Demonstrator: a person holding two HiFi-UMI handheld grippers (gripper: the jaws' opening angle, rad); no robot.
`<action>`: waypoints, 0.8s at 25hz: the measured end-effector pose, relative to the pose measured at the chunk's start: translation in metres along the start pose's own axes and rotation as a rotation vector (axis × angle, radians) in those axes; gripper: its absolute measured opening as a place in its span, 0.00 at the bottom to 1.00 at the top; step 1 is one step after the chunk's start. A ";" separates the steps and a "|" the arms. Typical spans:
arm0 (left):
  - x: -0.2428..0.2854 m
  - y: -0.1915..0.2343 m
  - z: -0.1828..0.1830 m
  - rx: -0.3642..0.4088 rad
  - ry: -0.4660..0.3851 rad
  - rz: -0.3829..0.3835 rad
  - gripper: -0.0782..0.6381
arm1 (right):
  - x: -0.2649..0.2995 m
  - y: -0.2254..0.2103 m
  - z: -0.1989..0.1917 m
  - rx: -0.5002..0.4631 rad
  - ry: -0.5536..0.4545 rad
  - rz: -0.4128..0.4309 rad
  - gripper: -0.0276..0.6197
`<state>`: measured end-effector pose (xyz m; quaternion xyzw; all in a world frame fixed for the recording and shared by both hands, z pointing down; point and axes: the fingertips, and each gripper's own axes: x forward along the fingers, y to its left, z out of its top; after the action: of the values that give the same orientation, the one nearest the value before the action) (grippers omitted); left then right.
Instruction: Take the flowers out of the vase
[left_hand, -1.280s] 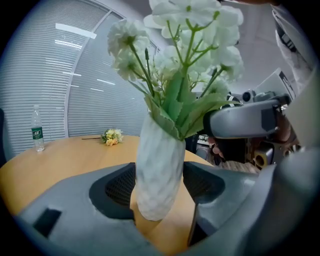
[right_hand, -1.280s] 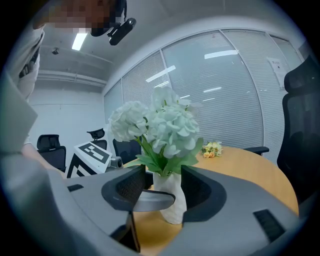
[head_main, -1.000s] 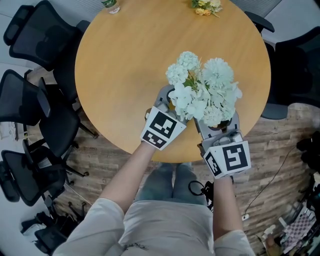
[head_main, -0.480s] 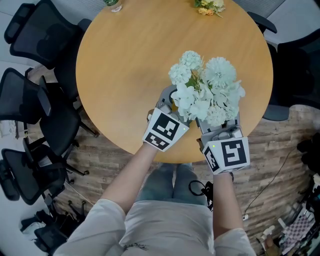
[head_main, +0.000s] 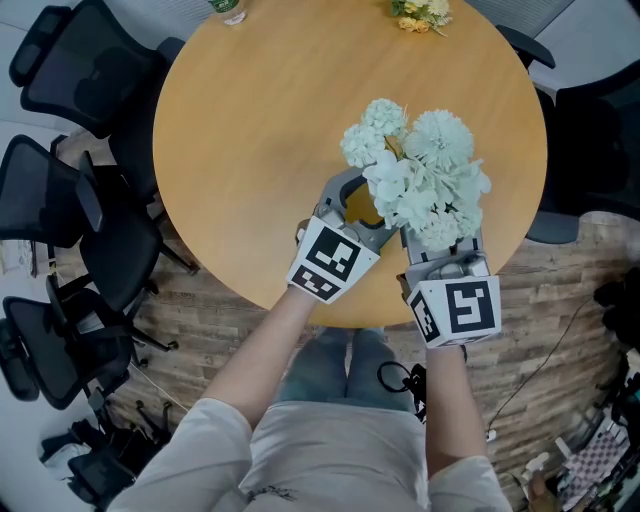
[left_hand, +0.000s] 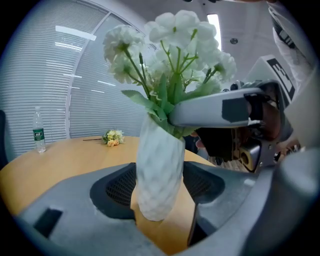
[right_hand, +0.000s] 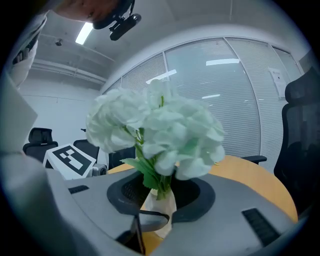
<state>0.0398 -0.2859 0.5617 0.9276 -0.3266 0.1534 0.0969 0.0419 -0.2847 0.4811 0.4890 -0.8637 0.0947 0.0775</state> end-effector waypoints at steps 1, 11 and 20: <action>0.002 -0.001 0.000 0.001 0.001 -0.001 0.53 | 0.000 -0.002 0.000 0.005 -0.001 0.002 0.21; -0.009 -0.002 0.004 -0.001 -0.009 -0.002 0.53 | -0.007 0.008 0.010 0.056 -0.020 0.015 0.16; -0.022 0.006 -0.008 -0.004 0.008 -0.012 0.53 | -0.008 0.019 0.019 0.104 -0.058 0.023 0.15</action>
<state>0.0186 -0.2756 0.5618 0.9286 -0.3211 0.1559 0.1010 0.0293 -0.2733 0.4587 0.4850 -0.8650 0.1264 0.0259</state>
